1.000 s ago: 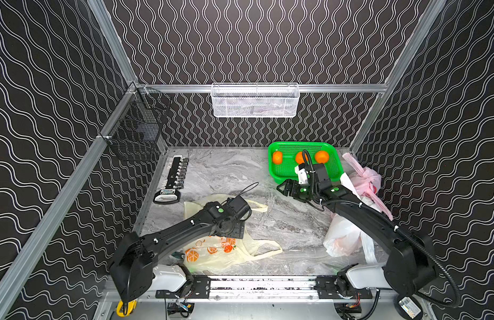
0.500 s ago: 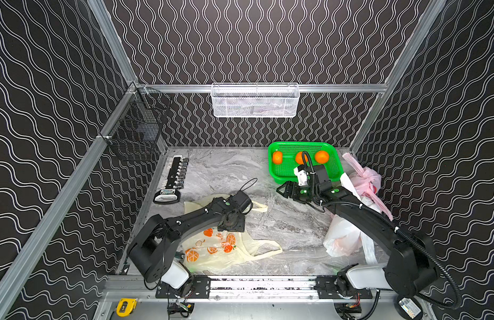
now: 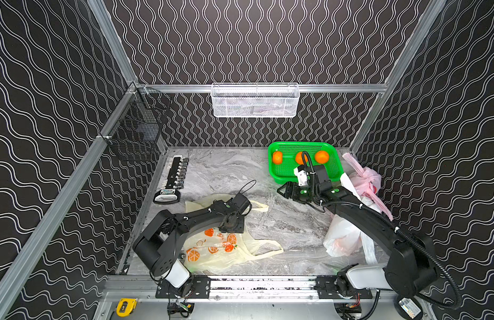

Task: Place the oranges into plastic bags & tie knots
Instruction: Open the plastic bag at the center of the board.

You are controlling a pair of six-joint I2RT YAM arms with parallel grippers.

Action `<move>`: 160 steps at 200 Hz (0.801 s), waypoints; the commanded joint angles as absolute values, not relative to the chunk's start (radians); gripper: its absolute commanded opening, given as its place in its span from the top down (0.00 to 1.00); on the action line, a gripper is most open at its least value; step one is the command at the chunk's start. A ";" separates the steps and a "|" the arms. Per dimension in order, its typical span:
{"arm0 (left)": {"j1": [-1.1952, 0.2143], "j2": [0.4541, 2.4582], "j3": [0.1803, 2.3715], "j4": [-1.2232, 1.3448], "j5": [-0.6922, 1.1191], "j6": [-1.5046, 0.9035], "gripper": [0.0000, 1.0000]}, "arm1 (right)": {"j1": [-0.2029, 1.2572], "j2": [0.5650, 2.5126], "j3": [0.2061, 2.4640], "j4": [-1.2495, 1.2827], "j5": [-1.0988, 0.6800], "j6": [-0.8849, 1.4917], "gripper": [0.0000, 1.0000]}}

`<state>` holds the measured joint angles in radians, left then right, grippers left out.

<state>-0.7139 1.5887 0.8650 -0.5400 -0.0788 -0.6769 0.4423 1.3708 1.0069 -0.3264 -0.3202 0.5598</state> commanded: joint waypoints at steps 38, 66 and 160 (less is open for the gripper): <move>-0.707 1.441 0.886 -0.581 -0.102 -0.615 1.00 | 0.413 1.288 1.004 -0.339 -0.116 0.593 0.36; -0.664 1.320 0.900 -0.573 -0.038 -0.563 1.00 | 0.339 1.252 0.962 -0.345 -0.078 0.601 0.35; -0.587 1.132 1.029 -0.427 0.274 -0.444 1.00 | 0.226 1.282 0.852 0.034 -0.858 0.595 0.13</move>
